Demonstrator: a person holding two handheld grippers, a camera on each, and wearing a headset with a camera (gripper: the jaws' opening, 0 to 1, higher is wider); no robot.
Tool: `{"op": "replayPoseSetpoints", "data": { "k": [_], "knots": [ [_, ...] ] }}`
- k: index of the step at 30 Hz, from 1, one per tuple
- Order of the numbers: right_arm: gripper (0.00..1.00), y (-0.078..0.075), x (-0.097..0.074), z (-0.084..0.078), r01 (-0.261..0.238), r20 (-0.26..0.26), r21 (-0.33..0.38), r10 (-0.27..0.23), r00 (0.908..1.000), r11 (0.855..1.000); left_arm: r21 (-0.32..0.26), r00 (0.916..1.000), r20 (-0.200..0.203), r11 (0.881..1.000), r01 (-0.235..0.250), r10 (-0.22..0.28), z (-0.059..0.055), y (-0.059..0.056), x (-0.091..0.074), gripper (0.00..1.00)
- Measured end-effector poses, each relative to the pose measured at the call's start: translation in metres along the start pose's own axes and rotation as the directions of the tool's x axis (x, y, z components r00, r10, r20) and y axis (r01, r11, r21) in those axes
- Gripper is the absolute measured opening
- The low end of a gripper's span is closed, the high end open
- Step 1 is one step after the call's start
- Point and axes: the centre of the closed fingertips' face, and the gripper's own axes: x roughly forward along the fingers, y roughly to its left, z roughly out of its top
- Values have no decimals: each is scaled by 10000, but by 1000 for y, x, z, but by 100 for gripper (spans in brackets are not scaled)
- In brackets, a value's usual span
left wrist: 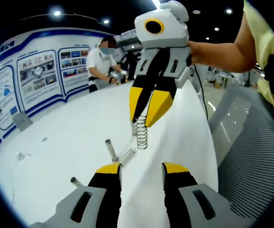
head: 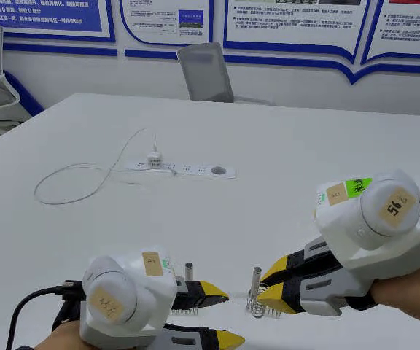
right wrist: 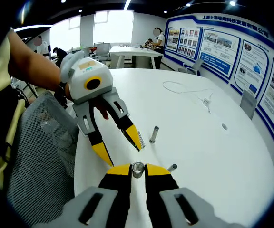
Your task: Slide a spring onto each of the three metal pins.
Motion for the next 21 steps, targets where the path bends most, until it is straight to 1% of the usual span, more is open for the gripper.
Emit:
{"op": "replayPoseSetpoints", "data": {
  "k": [11,21],
  "knots": [
    [12,-17,-18,-7,432,-74,266,-430,9990,9987,-422,9990,113,9982,-432,437,-7,10,-20,42],
    [12,-35,-34,-13,852,-139,544,-846,9963,9949,-726,9955,141,9931,-925,937,-15,18,-37,44]
  ]
}}
